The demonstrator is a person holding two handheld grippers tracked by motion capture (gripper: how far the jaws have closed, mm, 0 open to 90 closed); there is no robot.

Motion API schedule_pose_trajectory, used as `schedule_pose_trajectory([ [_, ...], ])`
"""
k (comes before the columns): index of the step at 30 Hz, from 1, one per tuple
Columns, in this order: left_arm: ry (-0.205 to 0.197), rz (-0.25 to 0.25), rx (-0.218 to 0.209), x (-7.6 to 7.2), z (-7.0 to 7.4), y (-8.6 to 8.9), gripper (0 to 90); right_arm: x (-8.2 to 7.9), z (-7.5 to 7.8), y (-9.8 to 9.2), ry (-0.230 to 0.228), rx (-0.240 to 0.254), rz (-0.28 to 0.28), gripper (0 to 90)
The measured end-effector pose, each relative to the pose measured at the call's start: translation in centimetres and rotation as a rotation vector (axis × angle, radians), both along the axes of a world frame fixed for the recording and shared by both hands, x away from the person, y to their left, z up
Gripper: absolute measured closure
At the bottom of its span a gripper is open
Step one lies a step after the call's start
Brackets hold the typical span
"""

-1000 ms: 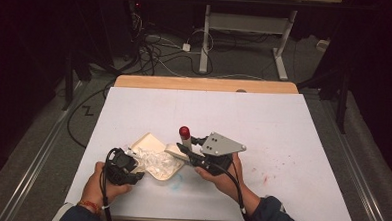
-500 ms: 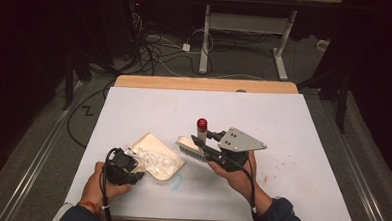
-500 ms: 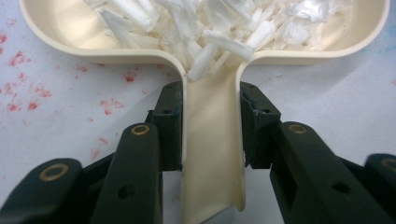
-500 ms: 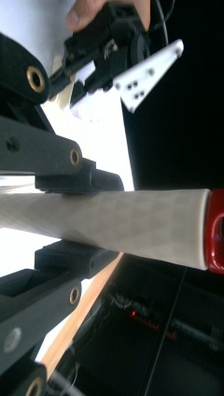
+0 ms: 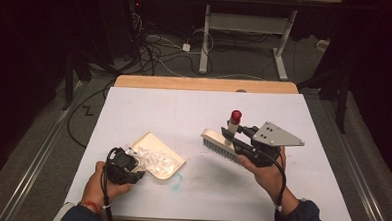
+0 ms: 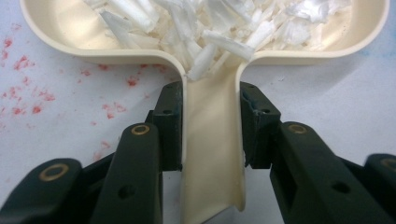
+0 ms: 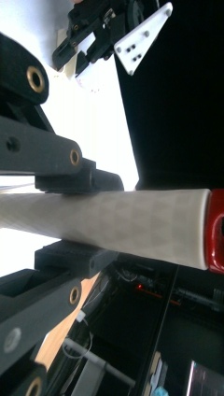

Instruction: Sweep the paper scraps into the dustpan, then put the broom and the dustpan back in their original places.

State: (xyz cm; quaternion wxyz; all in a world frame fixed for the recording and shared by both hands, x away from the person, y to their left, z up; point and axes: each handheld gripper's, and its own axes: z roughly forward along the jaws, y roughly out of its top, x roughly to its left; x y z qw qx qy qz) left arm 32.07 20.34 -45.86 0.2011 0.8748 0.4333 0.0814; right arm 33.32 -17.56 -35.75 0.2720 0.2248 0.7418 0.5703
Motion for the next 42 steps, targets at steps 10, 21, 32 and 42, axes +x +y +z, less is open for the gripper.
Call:
schedule_pose_trajectory([
  [10, -0.004, 0.014, -0.016, 0.1, 0.0, 0.1, 63.0, -0.2, -0.2, -4.3, 0.046, 0.003, -0.03, 70.2],
  [21, -0.034, 0.057, -0.028, 0.7, 0.0, 0.5, 63.0, -1.1, -0.5, -8.9, 0.141, -0.02, 0.039, 70.2],
  [32, -0.073, 0.162, -0.062, 0.9, 0.3, 1.5, 63.0, -1.8, -0.2, -13.0, 0.257, -0.082, 0.124, 70.2],
  [42, -0.089, 0.298, -0.097, 1.5, -0.1, 2.7, 62.8, 2.4, -1.1, -14.1, 0.371, -0.065, 0.109, 69.2],
])
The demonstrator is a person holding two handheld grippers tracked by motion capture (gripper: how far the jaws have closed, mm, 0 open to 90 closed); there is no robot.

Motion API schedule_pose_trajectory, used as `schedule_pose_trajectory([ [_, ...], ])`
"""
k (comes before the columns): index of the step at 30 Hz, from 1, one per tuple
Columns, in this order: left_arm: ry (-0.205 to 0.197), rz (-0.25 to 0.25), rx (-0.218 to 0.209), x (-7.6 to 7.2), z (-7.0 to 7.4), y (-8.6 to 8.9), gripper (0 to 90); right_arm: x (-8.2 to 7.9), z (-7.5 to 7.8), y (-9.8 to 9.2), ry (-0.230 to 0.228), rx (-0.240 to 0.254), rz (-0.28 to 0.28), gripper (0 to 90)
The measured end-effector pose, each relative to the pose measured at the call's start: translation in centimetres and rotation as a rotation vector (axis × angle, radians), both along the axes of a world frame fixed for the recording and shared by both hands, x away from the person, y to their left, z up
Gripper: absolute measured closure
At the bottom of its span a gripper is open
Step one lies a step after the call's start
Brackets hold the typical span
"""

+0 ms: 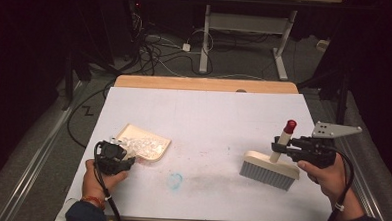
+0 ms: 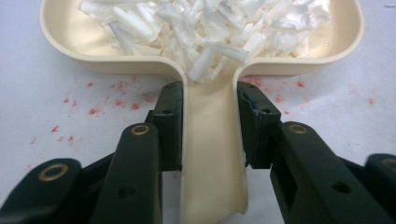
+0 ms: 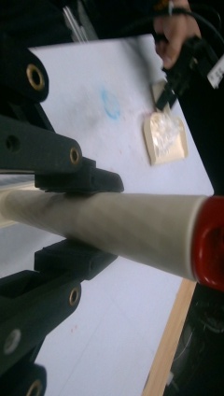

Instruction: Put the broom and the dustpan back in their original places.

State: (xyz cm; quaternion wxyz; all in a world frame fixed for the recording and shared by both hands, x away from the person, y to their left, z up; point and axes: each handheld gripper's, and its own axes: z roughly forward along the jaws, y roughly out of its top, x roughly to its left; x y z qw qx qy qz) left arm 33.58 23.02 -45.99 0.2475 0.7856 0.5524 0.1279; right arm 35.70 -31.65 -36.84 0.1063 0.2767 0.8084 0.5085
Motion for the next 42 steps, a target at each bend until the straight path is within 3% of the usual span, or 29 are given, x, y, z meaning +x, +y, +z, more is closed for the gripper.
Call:
schedule_pose_trajectory([
  [6, -0.009, -0.006, -0.026, -0.3, -0.2, -0.6, 54.8, 2.7, -1.1, 0.4, 0.033, 0.027, -0.074, 66.8],
  [9, -0.011, -0.034, -0.02, -0.9, -0.2, -1.5, 44.9, 3.6, -1.5, 0.9, 0.039, 0.016, -0.114, 65.3],
  [13, -0.005, -0.075, -0.036, -1.5, -0.1, -2.2, 42.6, 5.0, -2.0, 1.8, 0.048, -0.006, -0.153, 64.0],
  [15, -0.003, -0.065, -0.041, -1.5, -0.1, -2.0, 41.9, 5.9, -2.1, 2.2, 0.069, -0.023, -0.165, 62.8],
  [21, -0.044, -0.07, -0.049, -1.7, -0.2, -1.8, 40.3, 8.1, -3.0, 3.2, 0.071, -0.157, -0.247, 57.3],
  [27, -0.143, -0.082, -0.074, -2.5, 0.5, -1.4, 35.8, 9.8, -3.8, 3.8, 0.062, -0.284, -0.281, 52.3],
  [31, -0.212, -0.131, -0.03, -3.0, 0.6, -1.9, 27.7, 10.6, -4.3, 3.8, 0.048, -0.278, -0.3, 49.1],
  [34, -0.227, -0.16, -0.022, -3.0, 0.5, -2.4, 25.7, 10.9, -4.3, 3.9, 0.021, -0.273, -0.358, 45.3],
  [37, -0.25, -0.188, -0.007, -3.2, 0.4, -2.8, 24.4, 11.0, -4.0, 3.9, -0.016, -0.224, -0.389, 43.9],
  [42, -0.28, -0.212, -0.013, -3.4, 0.6, -3.0, 23.4, 10.6, -3.5, 4.4, -0.064, -0.192, -0.387, 42.5],
])
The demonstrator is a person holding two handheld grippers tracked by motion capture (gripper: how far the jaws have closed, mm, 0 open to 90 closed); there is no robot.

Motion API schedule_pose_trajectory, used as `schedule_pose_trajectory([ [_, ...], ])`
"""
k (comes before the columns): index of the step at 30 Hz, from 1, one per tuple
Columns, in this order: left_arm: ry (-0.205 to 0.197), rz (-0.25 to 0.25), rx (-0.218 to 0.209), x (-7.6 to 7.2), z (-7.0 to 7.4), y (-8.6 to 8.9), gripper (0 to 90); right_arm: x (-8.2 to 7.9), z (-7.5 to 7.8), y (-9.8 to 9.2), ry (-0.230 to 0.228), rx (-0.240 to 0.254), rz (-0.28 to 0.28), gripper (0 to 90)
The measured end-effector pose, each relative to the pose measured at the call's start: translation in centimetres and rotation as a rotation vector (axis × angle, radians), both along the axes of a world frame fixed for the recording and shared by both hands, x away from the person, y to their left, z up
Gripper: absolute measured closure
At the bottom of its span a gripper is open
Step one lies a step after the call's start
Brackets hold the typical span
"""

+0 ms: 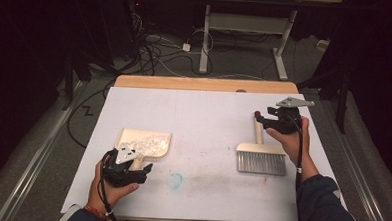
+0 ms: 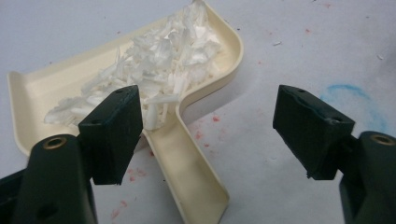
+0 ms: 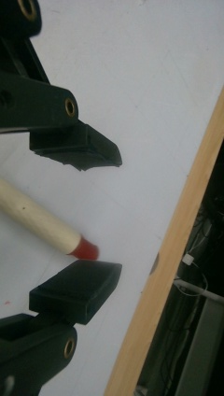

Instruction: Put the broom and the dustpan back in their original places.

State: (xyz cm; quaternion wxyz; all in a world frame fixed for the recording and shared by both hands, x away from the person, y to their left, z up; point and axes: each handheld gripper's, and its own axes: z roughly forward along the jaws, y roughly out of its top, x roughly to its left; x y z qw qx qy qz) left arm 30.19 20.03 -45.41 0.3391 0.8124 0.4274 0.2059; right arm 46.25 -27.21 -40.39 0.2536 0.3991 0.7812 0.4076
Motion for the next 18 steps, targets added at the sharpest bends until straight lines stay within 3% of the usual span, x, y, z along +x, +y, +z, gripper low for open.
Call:
schedule_pose_trajectory([
  [4, -0.024, -0.02, 0.033, -0.3, -0.3, -0.5, 23.1, -0.5, 0.4, 0.3, -0.032, -0.002, 0.0, 41.1],
  [18, -0.108, -0.063, 0.036, -1.1, -0.4, -0.6, 20.3, -3.3, 1.4, 1.1, -0.126, 0.055, 0.012, 35.7],
])
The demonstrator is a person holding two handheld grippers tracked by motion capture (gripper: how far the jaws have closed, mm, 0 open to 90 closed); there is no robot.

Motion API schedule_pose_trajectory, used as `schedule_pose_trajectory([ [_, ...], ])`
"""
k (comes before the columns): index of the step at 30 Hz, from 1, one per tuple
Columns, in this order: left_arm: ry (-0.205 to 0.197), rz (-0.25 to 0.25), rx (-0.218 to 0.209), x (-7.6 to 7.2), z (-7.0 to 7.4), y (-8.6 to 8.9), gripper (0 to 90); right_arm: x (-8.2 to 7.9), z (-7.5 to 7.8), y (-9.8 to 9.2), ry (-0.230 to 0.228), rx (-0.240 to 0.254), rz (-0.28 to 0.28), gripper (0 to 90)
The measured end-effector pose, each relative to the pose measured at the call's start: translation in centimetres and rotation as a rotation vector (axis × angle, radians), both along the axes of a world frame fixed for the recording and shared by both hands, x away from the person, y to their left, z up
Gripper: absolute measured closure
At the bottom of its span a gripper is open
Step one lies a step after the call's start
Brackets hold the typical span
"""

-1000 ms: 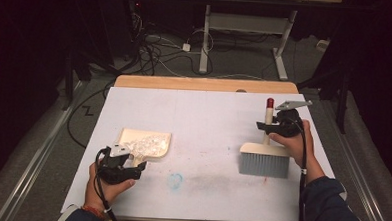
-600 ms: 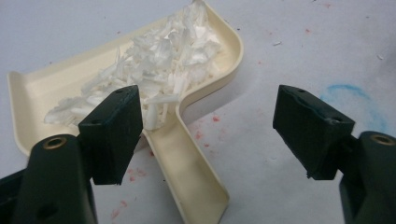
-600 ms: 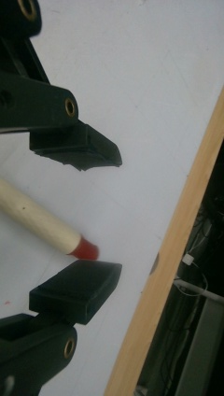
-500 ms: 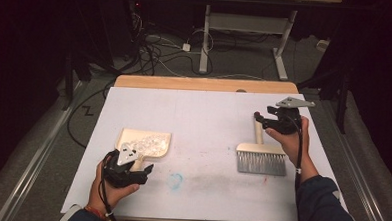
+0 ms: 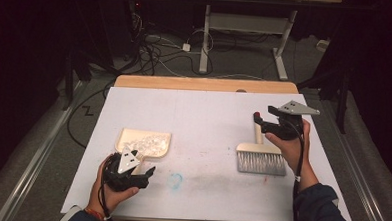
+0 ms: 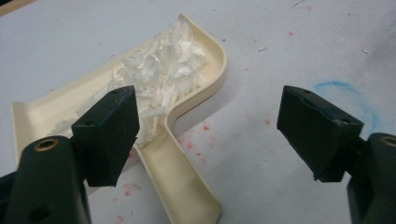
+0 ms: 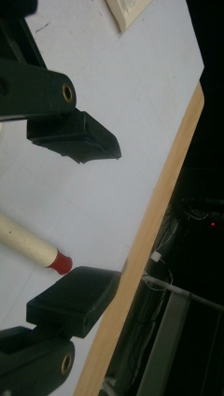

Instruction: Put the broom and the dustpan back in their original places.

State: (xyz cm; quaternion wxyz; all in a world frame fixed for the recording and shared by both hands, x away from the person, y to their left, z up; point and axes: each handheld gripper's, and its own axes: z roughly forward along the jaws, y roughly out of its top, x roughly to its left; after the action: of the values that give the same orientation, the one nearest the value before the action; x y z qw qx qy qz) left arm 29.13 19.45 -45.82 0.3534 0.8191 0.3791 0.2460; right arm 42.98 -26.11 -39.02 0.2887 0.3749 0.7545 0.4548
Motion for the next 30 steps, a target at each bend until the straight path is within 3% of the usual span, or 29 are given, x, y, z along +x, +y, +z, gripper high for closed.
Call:
schedule_pose_trajectory([
  [13, -0.009, -0.027, 0.011, -0.1, -0.3, -0.4, 19.7, -3.1, 1.0, 0.8, -0.116, 0.017, 0.017, 25.8],
  [22, -0.004, -0.04, 0.024, -0.1, -0.5, -0.9, 19.7, -5.0, 1.5, 1.1, -0.144, -0.011, 0.043, 22.6],
  [26, -0.008, -0.045, 0.031, -0.1, -0.5, -1.0, 19.7, -5.8, 1.6, 1.4, -0.148, -0.061, 0.026, 20.4],
  [30, -0.008, -0.047, 0.04, -0.1, -0.6, -1.0, 19.7, -6.7, 1.8, 1.3, -0.17, -0.049, 0.043, 20.1],
])
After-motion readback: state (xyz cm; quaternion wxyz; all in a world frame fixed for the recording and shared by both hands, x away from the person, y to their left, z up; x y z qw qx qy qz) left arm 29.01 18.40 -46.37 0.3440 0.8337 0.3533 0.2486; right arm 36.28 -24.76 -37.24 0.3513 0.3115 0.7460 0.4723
